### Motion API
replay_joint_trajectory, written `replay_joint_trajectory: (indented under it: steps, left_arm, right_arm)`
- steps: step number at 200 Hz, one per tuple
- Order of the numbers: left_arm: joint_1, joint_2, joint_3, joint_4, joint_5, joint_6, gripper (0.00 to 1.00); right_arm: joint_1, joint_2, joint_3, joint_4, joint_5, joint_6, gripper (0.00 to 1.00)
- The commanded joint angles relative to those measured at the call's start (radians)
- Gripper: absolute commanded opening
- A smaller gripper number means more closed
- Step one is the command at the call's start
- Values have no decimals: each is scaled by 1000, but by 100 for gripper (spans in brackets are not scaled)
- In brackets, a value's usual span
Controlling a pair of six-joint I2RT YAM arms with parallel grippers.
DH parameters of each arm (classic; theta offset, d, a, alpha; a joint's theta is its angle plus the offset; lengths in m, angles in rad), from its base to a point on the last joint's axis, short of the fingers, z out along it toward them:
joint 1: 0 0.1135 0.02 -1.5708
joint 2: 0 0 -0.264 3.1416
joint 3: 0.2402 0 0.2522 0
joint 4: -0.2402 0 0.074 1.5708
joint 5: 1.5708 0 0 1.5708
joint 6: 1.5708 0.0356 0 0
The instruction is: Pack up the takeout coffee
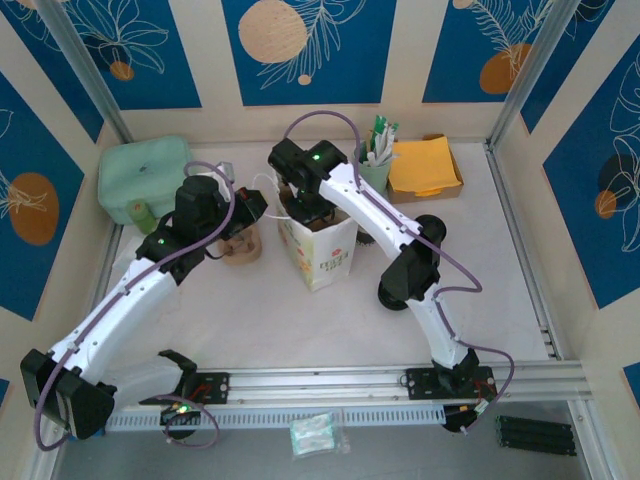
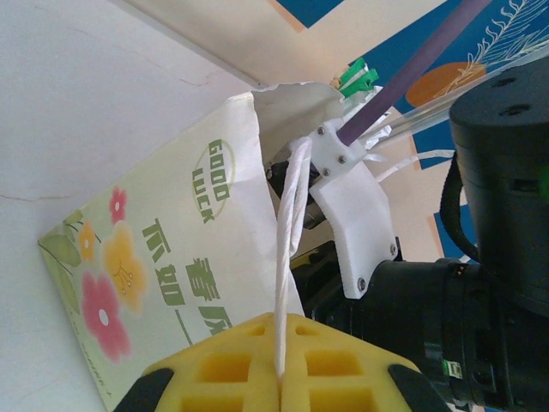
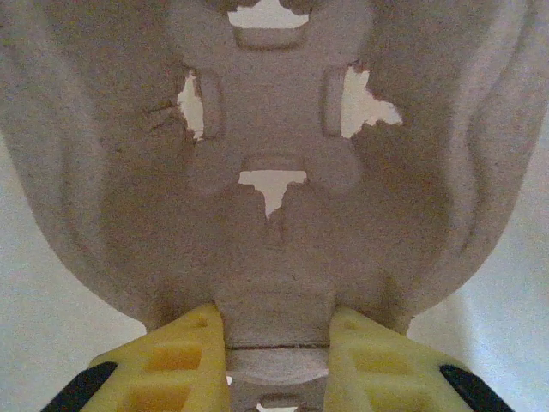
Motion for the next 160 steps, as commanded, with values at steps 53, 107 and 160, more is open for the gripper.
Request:
replay_joint_trajectory:
  steps: [53, 107, 160]
  left_arm:
    - [4, -34, -24, 23, 9, -15, 6]
    - [4, -37, -29, 23, 7, -14, 7]
    - [4, -41, -30, 23, 7, -16, 7]
  right_arm:
    - [33, -67, 41, -20, 43, 26, 25]
    - [64, -72, 40, -20, 114, 11, 25]
    - [64, -69, 1, -7, 95, 19, 24]
